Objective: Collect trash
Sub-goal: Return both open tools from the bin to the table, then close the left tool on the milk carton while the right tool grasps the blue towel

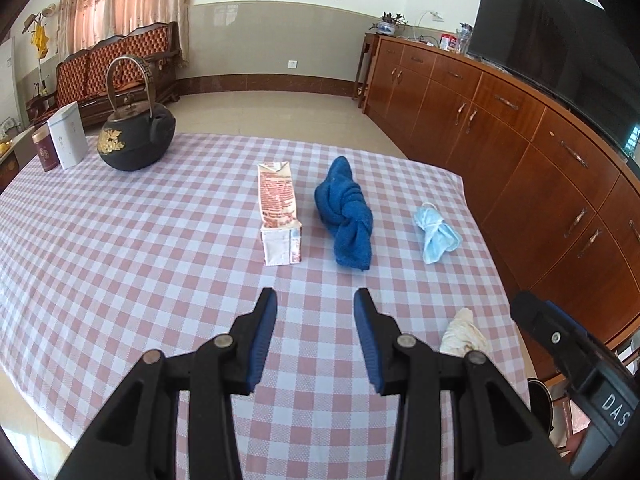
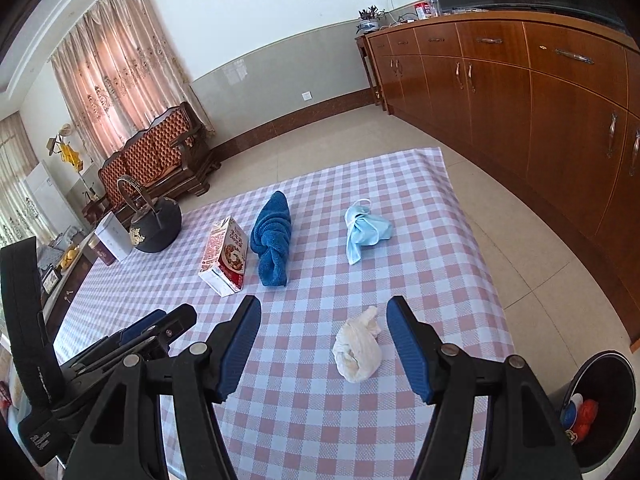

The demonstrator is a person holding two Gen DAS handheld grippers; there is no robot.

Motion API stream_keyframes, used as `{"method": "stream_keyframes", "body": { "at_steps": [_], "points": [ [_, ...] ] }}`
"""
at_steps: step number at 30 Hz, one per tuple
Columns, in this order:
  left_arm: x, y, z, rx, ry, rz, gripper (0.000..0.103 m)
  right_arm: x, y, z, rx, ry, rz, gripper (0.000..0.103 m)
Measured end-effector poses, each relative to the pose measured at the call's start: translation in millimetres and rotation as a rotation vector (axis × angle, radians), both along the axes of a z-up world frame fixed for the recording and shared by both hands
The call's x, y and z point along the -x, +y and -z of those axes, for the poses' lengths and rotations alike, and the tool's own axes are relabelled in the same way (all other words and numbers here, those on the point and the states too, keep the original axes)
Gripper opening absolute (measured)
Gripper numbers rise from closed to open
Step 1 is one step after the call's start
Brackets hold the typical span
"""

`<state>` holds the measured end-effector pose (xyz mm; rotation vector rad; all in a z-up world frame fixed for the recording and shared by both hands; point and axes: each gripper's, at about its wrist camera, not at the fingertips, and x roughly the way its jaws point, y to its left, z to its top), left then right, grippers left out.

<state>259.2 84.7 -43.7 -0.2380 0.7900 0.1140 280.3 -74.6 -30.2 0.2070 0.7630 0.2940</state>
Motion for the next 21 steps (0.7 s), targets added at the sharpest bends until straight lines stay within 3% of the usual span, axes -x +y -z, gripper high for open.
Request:
{"method": "stream_keyframes", "body": {
  "at_steps": [21],
  "points": [
    [-78, 30, 32, 0.0, 0.051, -0.038, 0.041, -87, 51, 30, 0.013, 0.085, -0.004, 0.068]
  ]
}}
